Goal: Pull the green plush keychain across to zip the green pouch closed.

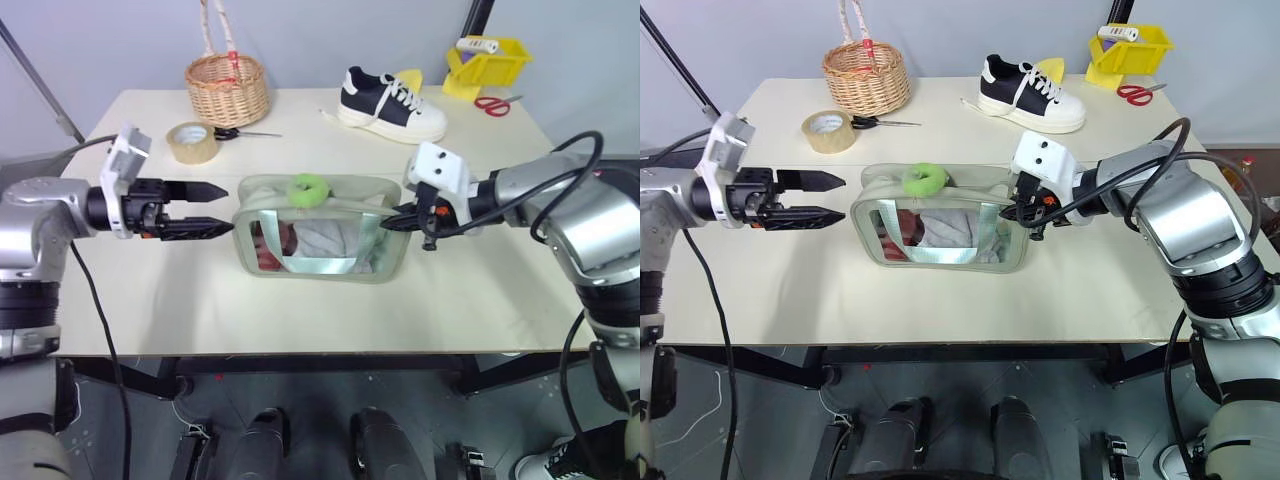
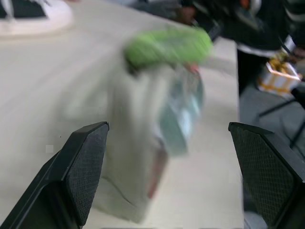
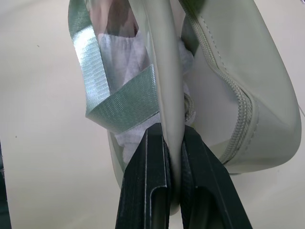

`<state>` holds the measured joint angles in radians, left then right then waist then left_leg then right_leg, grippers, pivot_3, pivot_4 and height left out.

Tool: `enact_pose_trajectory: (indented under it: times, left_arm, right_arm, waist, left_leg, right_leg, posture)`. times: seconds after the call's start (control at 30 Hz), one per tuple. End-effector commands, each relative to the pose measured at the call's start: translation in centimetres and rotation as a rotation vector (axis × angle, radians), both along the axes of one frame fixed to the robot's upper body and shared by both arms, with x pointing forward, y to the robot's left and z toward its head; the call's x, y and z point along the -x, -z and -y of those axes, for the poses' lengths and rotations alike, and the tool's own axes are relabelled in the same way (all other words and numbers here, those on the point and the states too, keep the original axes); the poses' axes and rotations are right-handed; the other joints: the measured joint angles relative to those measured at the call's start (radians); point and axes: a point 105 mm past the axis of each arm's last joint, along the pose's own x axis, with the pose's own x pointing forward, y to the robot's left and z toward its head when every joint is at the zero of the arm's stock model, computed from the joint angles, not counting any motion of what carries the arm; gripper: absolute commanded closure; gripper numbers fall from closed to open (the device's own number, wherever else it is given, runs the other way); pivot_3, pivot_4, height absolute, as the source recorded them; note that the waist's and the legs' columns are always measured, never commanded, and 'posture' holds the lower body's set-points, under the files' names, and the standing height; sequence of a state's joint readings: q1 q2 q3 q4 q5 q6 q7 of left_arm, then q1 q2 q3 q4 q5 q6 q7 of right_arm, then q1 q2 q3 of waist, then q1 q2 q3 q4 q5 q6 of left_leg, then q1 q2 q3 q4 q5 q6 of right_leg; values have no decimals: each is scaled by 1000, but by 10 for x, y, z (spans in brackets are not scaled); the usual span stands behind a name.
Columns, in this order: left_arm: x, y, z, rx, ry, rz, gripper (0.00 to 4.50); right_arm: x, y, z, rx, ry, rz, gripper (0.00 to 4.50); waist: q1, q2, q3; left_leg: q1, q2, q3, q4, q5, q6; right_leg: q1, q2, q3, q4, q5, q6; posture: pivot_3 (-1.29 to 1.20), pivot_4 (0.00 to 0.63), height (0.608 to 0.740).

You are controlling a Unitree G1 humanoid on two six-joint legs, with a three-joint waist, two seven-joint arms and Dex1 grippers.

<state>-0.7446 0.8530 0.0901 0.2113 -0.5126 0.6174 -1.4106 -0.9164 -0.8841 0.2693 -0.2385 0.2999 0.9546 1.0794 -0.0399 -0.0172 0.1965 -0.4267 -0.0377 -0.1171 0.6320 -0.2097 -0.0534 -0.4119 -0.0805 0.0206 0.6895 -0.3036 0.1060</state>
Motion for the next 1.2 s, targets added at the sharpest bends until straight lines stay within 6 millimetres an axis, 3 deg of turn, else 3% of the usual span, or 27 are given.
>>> enact_pose_trajectory:
  times: [0.03, 0.1, 0.33, 0.5, 0.6, 0.7, 0.73, 0.8, 0.83, 1.03, 1.13, 1.2]
  left_arm:
    - [-7, -1, 3, -35, -32, 58, 436]
    - [-10, 1, 6, -33, -28, 63, 973]
    - [-10, 7, 9, -45, -5, 57, 4372]
    - [-11, 13, 11, -75, -10, 66, 4447]
    - [-17, 11, 12, -73, -40, 87, 4500]
    - [-17, 12, 16, -74, -31, 90, 4500]
    - [-17, 13, 17, -74, -28, 91, 4500]
    - [-16, 14, 19, -74, -25, 90, 4500]
    - [-16, 14, 20, -71, -24, 90, 4500]
    - [-14, 12, 22, -58, -16, 85, 4500]
    - [-14, 12, 22, -62, -20, 85, 4500]
    - [-13, 11, 22, -62, -21, 87, 4500]
  right_arm:
    - [2, -14, -2, -19, -12, 50, 4500]
    - [2, -14, -2, -19, -12, 49, 4500]
    - [4, -14, -1, -22, -6, 44, 4500]
    - [6, -13, -1, -23, -6, 42, 4500]
    - [18, -18, -2, -37, -64, 38, 3382]
    - [44, -42, -11, -128, -222, 67, 1690]
    - [45, -54, -17, -186, -239, 85, 1401]
    - [41, -70, -31, -263, -244, 135, 295]
    - [38, -73, -37, -272, -244, 151, 43]
    - [11, -68, -78, -243, -218, 194, 43]
    - [3, -56, -86, -174, -207, 178, 857]
    - [-2, -50, -88, -138, -199, 185, 1882]
  waist:
    - [-2, 0, 0]
    - [-2, 0, 0]
    - [-4, 0, 0]
    - [-4, 0, 0]
    - [-2, 0, 0]
    - [1, 0, 0]
    - [0, 0, 0]
    - [-6, 0, 0]
    - [-7, 0, 0]
    - [-3, 0, 0]
    - [-1, 0, 0]
    - [-2, 0, 0]
  left_leg:
    - [0, 0, 0, 0, 0, 0]
    - [0, 0, 0, -1, 0, 0]
    - [0, 0, 0, -1, 0, 0]
    - [0, 0, 0, -1, 0, 0]
    - [0, 0, 0, -1, 0, 0]
    - [0, 0, 0, -1, 0, 0]
    - [0, 0, 0, 0, 0, 0]
    - [1, 0, 0, 0, 0, 0]
    - [2, 0, 1, -1, 0, 0]
    - [3, 0, 0, 0, 0, 0]
    - [1, 0, 0, 0, 0, 0]
    - [1, -1, 0, -1, 0, 0]
  right_leg:
    - [0, 0, 0, 0, 0, 0]
    - [0, 0, 0, 0, 0, 0]
    - [-1, 0, 0, 0, 0, 0]
    - [-1, 0, 0, 0, 0, 0]
    - [-1, 0, 0, 0, 0, 0]
    - [0, 0, 0, 0, 0, 0]
    - [0, 0, 0, 0, 0, 0]
    - [1, 0, 0, 0, 0, 0]
    - [1, 0, 0, 0, 0, 0]
    - [2, 0, 0, 1, 0, 0]
    - [1, 0, 0, 0, 0, 0]
    - [1, 0, 0, 0, 0, 0]
  posture:
    - [0, 150, 695]
    - [0, 150, 695]
    - [0, 150, 695]
    - [0, 150, 695]
    - [0, 150, 695]
    - [0, 150, 695]
    - [0, 150, 695]
    - [0, 150, 695]
    - [0, 150, 695]
    - [0, 150, 695]
    - [0, 150, 695]
    - [0, 150, 695]
